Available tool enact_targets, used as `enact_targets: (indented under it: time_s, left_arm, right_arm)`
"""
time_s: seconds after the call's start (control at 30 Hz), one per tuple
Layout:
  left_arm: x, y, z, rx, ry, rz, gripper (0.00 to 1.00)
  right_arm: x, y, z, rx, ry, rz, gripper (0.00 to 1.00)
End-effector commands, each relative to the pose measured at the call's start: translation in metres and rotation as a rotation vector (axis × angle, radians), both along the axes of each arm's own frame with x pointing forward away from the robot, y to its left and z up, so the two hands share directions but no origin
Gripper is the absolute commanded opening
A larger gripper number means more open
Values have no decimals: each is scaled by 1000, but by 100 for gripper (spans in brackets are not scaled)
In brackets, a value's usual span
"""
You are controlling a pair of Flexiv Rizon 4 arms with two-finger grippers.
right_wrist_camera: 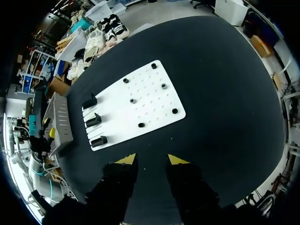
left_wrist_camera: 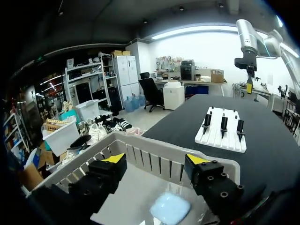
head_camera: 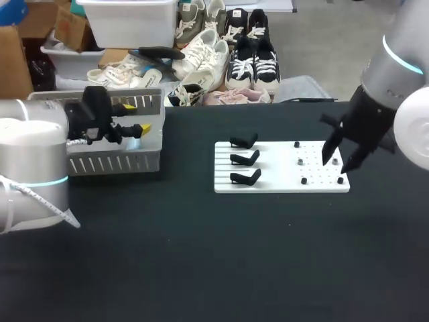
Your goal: Pick up each earbud case from the left stands, insert the matching earbuds, close the lid, and place the case in the box.
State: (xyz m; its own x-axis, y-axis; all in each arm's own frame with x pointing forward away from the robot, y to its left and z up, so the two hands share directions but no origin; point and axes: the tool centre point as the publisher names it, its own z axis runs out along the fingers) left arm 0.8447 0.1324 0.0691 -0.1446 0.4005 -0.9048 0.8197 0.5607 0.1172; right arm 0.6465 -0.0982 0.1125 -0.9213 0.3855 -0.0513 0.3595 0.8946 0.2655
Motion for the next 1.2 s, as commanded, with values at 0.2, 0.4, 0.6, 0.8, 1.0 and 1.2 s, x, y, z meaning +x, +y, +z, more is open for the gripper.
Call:
enact_targets:
  time_s: [0.2, 0.4, 0.6, 0.8, 1.0, 1.2]
  left_arm:
    - [-37, -23, 32, -31, -29, -78, 100]
    - [-77, -57, 41, -74, -40, -89, 100]
    - [-109, -90, 44, -94, -17, -81, 100]
    - [-140, -112, 56, -78, 8, -70, 100]
    - [-165, -137, 63, -74, 48, -77, 100]
    - [-174, -149, 63, -74, 78, -45, 100]
  right_arm:
    - [6, -14, 17, -75, -106, 65, 40]
    - [9, -38, 24, -75, -199, 99, 41]
    - [10, -70, 24, -67, -268, 126, 46]
    - [9, -98, 21, -56, -311, 148, 47]
    - [7, -126, 23, -22, -360, 149, 47]
    - [4, -140, 21, 8, -349, 147, 100]
